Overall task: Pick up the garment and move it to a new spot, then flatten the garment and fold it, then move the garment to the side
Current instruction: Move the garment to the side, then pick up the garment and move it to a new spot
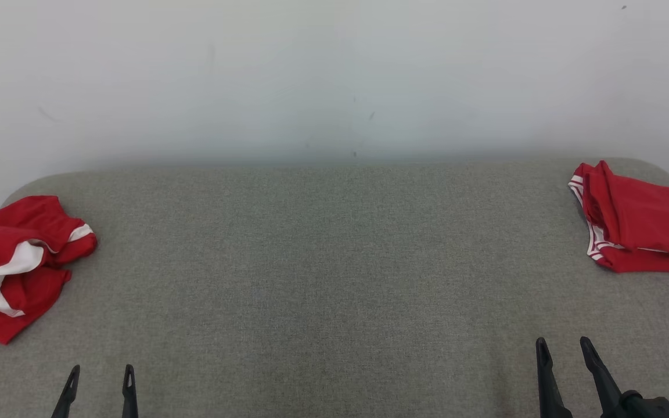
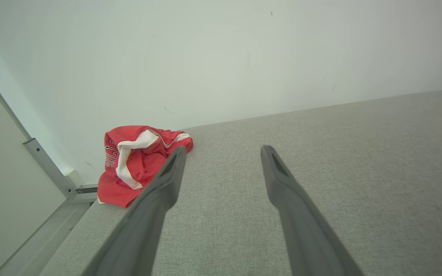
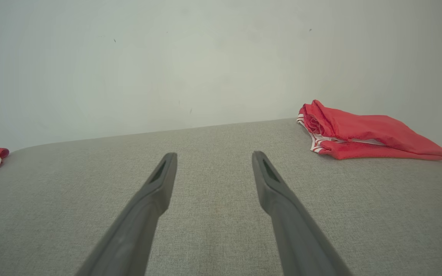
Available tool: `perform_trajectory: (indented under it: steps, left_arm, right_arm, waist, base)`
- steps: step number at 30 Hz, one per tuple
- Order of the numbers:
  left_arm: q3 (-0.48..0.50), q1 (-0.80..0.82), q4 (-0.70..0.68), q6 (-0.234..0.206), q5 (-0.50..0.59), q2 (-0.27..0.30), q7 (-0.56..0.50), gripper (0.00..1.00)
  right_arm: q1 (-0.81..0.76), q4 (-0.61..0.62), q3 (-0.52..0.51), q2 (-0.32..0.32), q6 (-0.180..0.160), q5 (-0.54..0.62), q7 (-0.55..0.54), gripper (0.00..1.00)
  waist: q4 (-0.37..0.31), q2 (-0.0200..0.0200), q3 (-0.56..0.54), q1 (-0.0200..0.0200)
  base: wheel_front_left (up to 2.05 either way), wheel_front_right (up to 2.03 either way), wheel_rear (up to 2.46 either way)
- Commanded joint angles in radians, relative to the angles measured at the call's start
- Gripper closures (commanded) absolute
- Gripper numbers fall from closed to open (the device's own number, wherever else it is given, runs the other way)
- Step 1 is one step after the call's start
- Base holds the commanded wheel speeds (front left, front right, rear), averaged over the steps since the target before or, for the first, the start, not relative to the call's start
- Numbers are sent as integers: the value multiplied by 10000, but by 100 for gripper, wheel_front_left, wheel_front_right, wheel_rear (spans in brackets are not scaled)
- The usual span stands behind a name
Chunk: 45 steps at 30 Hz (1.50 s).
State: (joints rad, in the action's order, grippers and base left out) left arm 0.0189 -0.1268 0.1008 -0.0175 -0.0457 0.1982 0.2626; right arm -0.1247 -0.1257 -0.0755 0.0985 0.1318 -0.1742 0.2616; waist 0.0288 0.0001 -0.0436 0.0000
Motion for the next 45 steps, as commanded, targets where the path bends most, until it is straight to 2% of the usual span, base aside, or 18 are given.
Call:
perform_trajectory:
  steps: [1,15,22,28,45]
  left_arm:
    - [-6,80,36,-14,-22,38,30,0]
    - [-38,105,196,-92,-87,88,30,0]
    - [-73,115,248,-149,-108,115,30,0]
    - [-51,79,326,-259,-130,108,28,0]
    - [25,-103,516,-513,-361,151,-32,0]
  right_arm:
    - [-86,-7,-9,-50,-27,64,47,0]
    - [-148,-78,-20,-105,-27,79,47,0]
    - [-181,-108,6,-132,-27,53,45,0]
    - [-238,-150,-25,-161,-27,-2,47,0]
    - [-209,-299,-46,-307,-27,60,47,0]
  waist:
    - [-5,-1,2,0]
    - [79,-1,-27,0]
    - [478,-1,20,0]
    - [1163,-1,41,0]
    - [3995,-1,233,0]
  base:
    - [0,0,0]
    - [0,0,0]
    - [0,0,0]
    - [0,0,0]
    - [0,0,0]
